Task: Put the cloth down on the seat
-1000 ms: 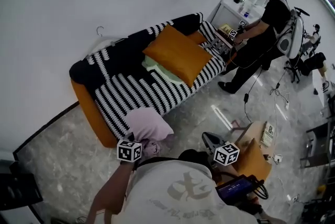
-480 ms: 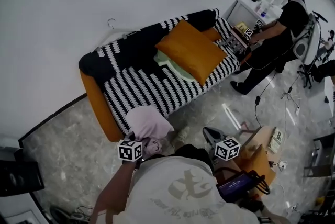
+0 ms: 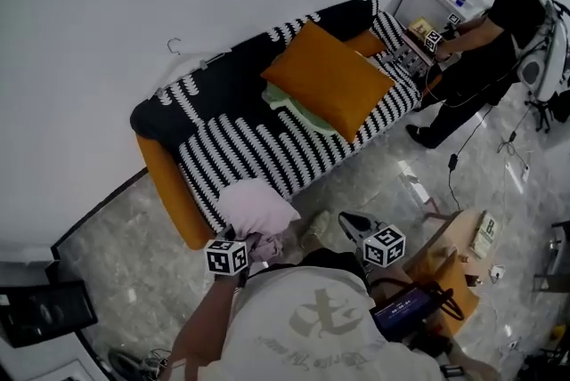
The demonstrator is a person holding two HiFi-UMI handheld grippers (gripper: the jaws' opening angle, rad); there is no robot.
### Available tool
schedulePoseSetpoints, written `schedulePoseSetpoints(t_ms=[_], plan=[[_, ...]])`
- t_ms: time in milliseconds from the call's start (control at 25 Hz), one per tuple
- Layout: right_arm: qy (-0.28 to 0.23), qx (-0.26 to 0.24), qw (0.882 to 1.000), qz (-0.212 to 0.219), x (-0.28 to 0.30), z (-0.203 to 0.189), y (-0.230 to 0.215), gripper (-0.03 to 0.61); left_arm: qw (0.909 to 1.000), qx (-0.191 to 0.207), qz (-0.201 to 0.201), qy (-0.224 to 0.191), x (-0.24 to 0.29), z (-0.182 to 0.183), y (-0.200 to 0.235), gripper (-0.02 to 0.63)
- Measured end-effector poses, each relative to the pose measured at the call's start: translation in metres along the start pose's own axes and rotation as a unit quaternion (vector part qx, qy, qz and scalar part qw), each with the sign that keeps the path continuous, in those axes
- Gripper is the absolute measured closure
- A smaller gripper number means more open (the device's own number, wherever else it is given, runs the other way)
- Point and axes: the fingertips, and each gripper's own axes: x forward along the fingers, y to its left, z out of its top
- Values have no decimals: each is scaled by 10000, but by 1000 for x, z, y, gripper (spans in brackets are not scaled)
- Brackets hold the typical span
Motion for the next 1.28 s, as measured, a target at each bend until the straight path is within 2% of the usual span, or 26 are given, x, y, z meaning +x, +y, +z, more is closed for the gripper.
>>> schedulePoseSetpoints(t_ms=[160, 480, 640, 840, 1080, 1280], plan=[[-30, 143, 9999, 0, 7, 12, -34, 561, 9997, -54, 103, 225, 32, 19, -6, 366], [-150, 375, 9992, -54, 11, 42, -113, 561, 9976, 371, -48, 581, 102, 84, -34, 367], [-243, 407, 9989, -65, 13, 62, -152, 561, 9964, 544, 47, 652, 135, 117, -42, 365], [-213, 357, 9991, 88, 24, 83, -177, 561, 9957, 696, 191, 579, 141, 151, -45, 367], [-196, 571, 9979, 228, 23, 83, -202, 561, 9938, 632, 526, 750, 152, 154, -50, 367], [-42, 744, 9971, 180, 44, 75, -217, 561, 9918, 638, 495, 990, 180, 157, -34, 366]])
